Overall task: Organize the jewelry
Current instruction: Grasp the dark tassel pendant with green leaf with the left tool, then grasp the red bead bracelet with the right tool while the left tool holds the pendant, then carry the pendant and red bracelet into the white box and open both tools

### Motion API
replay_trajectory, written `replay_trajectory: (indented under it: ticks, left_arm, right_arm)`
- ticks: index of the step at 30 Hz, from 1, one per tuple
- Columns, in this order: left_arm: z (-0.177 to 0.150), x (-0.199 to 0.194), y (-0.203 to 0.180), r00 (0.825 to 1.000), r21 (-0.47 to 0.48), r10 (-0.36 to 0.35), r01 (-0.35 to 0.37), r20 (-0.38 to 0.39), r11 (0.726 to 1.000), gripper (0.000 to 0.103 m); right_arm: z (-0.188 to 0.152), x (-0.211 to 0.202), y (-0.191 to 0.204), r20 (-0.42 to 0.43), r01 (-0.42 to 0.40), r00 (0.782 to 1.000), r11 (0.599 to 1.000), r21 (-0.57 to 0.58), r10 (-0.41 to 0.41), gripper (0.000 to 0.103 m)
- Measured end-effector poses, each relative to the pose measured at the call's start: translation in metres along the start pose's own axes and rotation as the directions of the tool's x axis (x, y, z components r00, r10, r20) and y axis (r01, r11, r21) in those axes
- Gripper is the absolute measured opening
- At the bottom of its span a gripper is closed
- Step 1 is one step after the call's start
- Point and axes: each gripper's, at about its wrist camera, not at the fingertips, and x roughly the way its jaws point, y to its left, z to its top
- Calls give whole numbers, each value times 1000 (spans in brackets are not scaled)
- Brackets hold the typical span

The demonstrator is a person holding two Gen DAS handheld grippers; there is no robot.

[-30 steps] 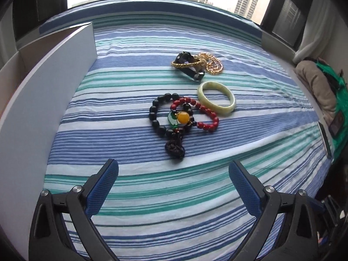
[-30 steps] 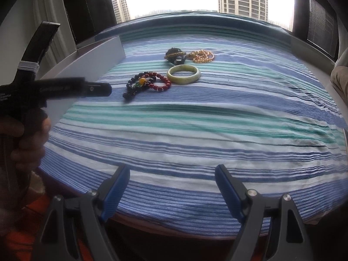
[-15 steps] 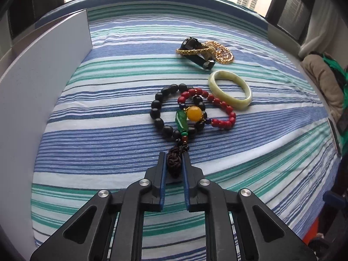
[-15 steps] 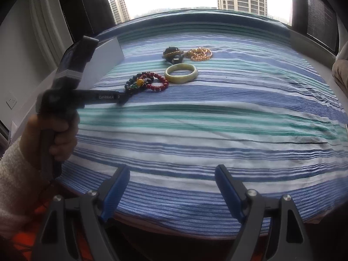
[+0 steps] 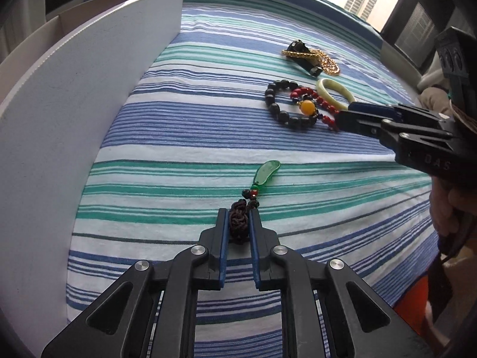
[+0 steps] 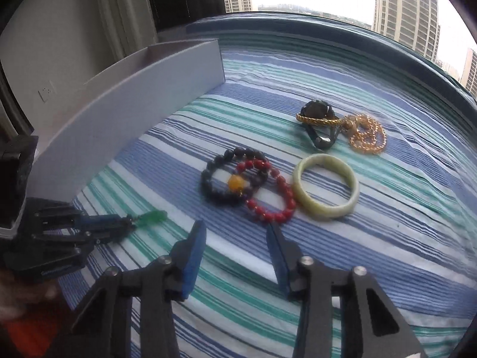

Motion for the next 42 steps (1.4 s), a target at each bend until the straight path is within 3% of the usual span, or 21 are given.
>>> replay_trajectory:
  ticks: [5, 9, 16, 21, 27, 35, 42]
  left_arm:
    - [-1, -1, 0, 1000, 1, -3, 3, 5, 1000, 12]
    - [-2, -1, -1, 1000, 7, -3, 3, 7, 1000, 12]
    - [0, -5, 3, 1000, -22, -12, 12, 0, 1000, 11]
    - [5, -34, -1, 998, -28, -34, 36, 50, 999, 11]
    - [13, -79, -4, 994, -56, -55, 60, 92, 997, 11]
    - [4, -141, 20, 990, -118, -70, 85, 125, 989, 11]
    - [-4, -192, 80, 974, -211, 71, -25, 213, 977, 11]
  right_arm:
    - [29, 37, 14, -24, 17, 1000, 995, -95, -19, 34]
    - [32, 60, 12, -80, 40, 996, 992, -121, -50, 20]
    - [33, 68, 16, -143, 47, 987, 988, -149, -69, 17]
    - [38, 19, -10, -38, -38, 999, 998, 57, 40, 17]
    - [33, -44, -32, 56, -172, 985, 959, 226, 164, 17]
    - [37, -87, 1, 57, -194, 981, 965, 176, 187, 17]
    - [71, -101, 55, 91, -301, 952, 950, 85, 294, 17]
